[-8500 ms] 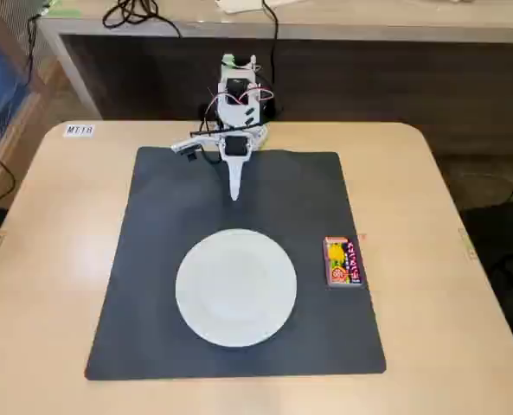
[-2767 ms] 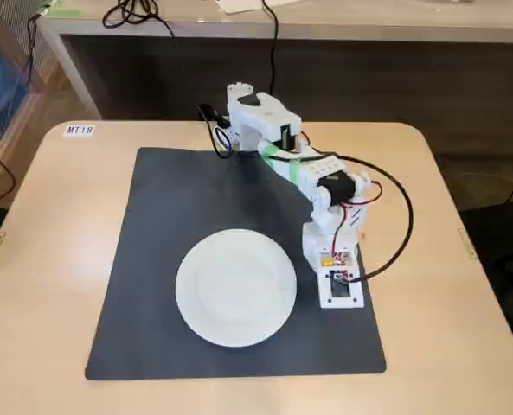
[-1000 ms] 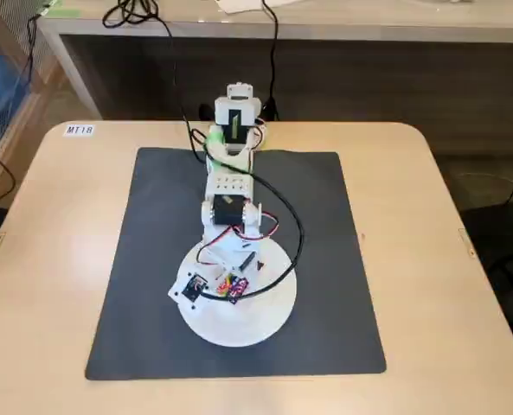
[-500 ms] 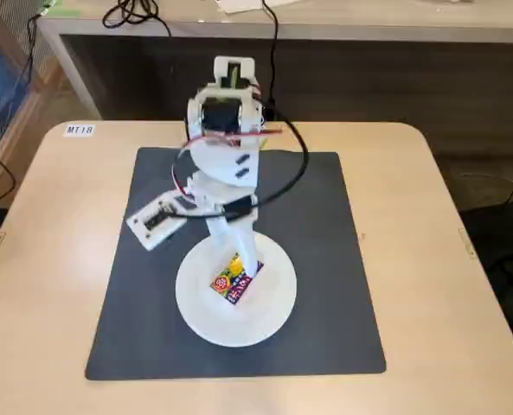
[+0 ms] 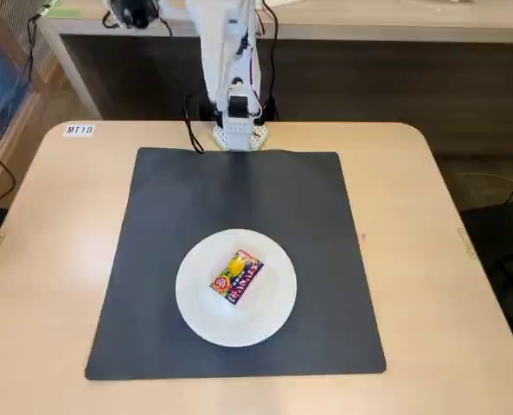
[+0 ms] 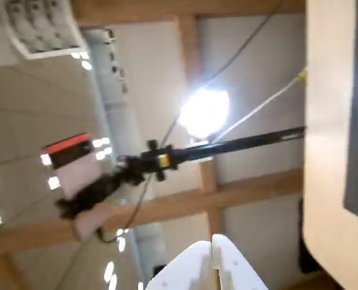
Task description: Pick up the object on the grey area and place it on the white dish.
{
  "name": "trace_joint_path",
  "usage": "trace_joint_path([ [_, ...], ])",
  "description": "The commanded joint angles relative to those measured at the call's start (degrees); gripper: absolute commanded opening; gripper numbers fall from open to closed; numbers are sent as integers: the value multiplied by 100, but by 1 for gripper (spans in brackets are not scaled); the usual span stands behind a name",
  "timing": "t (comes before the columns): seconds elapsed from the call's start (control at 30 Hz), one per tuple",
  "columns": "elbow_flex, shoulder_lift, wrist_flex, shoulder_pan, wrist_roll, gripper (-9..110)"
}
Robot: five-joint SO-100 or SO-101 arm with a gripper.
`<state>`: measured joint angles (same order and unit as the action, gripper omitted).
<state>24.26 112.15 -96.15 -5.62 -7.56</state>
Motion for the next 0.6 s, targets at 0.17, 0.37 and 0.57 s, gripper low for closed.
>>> trace_joint_path([
  [0.17,2030,1846,738,114,369,0],
  [0.37,4992,4008,2215,-325,141,0],
  [0.57,8517,5010,3964,-9,413,0],
])
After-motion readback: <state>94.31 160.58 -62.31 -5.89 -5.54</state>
